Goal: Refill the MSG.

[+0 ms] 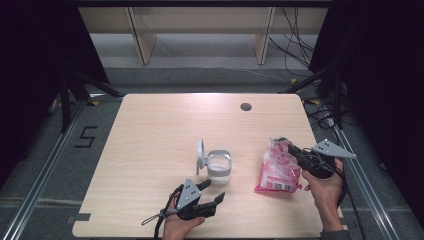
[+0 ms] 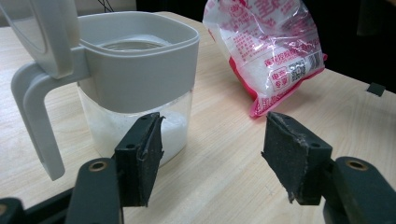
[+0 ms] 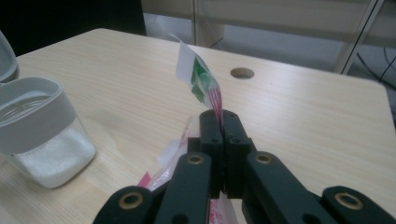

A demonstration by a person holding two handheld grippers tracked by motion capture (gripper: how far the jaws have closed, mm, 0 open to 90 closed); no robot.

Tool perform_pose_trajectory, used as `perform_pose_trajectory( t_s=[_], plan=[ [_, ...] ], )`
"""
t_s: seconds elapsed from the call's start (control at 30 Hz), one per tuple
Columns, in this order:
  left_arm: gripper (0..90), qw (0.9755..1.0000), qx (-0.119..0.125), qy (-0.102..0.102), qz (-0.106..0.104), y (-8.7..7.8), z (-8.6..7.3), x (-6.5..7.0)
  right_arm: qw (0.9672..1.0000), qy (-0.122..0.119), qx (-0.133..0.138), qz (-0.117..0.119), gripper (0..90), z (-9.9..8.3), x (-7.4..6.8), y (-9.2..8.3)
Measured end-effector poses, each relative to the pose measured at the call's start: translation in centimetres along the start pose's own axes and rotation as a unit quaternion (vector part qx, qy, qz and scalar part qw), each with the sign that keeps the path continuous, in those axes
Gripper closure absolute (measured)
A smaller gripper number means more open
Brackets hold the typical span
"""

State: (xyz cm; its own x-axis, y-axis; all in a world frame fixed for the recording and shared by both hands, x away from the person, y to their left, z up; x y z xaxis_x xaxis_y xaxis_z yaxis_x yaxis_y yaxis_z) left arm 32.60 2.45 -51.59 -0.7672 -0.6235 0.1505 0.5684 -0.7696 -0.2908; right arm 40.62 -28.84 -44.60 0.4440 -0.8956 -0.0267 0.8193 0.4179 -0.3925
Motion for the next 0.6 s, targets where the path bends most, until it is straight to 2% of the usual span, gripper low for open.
perform_pose_trajectory(
  t_s=[0.07,0.13,0.17,0.2,0.23,0.27,0.33,0.4,0.47,0.53,0.57,0.6],
  plan=[
    [37.0,1.0,-0.006,0.0,0.003,-0.2,0.0,-0.1,0.9997,0.019,-0.011,-0.007,90.0,-0.6,0.4,0.1],
    [36.9,0.9999,-0.002,-0.016,0.005,-0.2,-0.1,0.0,0.9994,0.029,-0.017,-0.008,90.0,-1.1,0.9,0.3],
    [37.0,1.0,-0.005,-0.003,0.004,-0.2,-0.1,-0.2,0.9996,0.023,-0.012,-0.008,90.0,-1.2,1.2,0.5],
    [37.0,1.0,-0.002,-0.004,0.001,-0.1,-0.1,-0.2,0.9993,0.034,-0.018,-0.006,90.0,-1.3,1.2,0.5],
    [37.0,1.0,0.0,-0.007,0.001,-0.1,-0.1,-0.2,0.9993,0.03,-0.016,-0.013,90.0,-1.4,1.5,0.5],
    [37.0,1.0,-0.002,-0.007,0.003,-0.2,-0.1,-0.2,0.9996,0.025,-0.014,-0.006,90.0,-1.5,1.7,0.6],
    [37.2,1.0,-0.005,-0.004,0.004,-0.2,-0.1,-0.2,0.9985,0.049,-0.023,-0.011,90.0,-1.6,1.3,0.4],
    [37.2,1.0,-0.003,-0.004,0.003,-0.3,-0.1,-0.2,0.9992,0.032,-0.02,-0.016,90.0,-1.6,1.6,0.7],
    [37.0,1.0,-0.002,-0.004,0.004,-0.3,-0.1,-0.2,0.999,0.036,-0.025,-0.012,90.0,-1.7,1.4,0.7],
    [36.9,1.0,-0.003,-0.003,0.004,-0.3,-0.1,-0.3,0.9991,0.026,-0.03,-0.018,90.0,-1.8,1.5,0.7],
    [36.8,1.0,-0.002,-0.003,0.004,-0.3,-0.1,-0.3,0.9989,0.029,-0.032,-0.019,90.0,-1.9,1.4,0.8],
    [36.7,1.0,-0.001,-0.008,0.005,-0.3,-0.1,-0.2,0.9991,0.027,-0.028,-0.02,89.9,-1.9,1.5,0.9]
  ],
)
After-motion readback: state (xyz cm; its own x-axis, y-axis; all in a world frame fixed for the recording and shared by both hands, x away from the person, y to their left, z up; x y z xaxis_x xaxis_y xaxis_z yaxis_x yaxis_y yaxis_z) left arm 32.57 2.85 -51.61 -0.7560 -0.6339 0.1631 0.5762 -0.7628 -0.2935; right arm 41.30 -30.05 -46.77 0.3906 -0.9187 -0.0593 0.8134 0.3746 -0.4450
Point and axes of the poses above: each handheld gripper's, and its own axes: y roughly forward along the jaws, z roughly out of its top, x roughly to its right, the point moved 5 cm from there along y, roughly forward along the jaws, and after that the axes turned 4 degrees about -z, right-handed, at the moved point
